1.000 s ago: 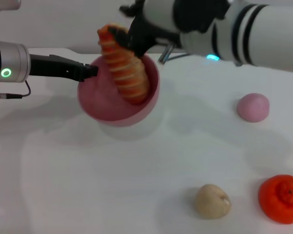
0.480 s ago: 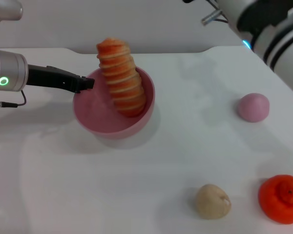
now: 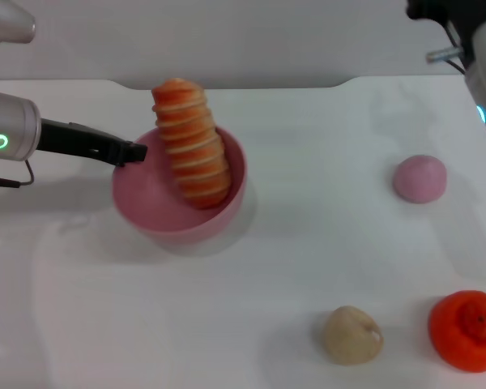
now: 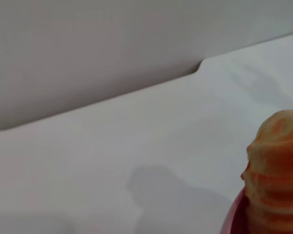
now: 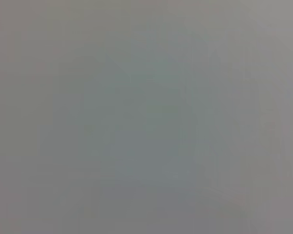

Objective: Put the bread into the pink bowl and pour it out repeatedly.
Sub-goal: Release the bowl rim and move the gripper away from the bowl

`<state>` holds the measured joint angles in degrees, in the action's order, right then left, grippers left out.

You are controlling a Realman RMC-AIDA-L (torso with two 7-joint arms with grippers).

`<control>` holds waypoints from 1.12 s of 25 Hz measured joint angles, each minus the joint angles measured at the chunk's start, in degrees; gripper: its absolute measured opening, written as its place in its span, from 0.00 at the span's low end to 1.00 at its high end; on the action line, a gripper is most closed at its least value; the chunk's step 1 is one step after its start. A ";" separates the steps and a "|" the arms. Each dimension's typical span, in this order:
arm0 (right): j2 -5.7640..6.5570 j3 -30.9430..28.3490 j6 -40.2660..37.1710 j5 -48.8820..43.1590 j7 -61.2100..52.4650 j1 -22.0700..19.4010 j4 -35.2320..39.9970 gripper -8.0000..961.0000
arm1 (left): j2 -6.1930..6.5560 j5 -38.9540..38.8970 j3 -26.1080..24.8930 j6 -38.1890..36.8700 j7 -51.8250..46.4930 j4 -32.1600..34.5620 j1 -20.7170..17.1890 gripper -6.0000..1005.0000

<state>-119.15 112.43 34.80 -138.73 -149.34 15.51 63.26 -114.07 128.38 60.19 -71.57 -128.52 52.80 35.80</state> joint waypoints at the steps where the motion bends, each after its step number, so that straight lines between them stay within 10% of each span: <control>1: 0.00 -0.03 0.77 0.03 -0.36 -0.20 -1.02 0.43 | 0.15 0.60 0.00 -0.22 -0.48 0.00 0.13 0.18; 28: -0.03 0.56 4.55 -0.19 -5.61 -0.66 -8.76 0.43 | 0.98 7.10 1.10 -0.94 -3.84 -1.36 -1.28 0.18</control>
<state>-119.18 112.99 39.35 -138.92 -154.95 14.85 54.51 -113.09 135.48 61.29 -72.50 -132.37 51.44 34.52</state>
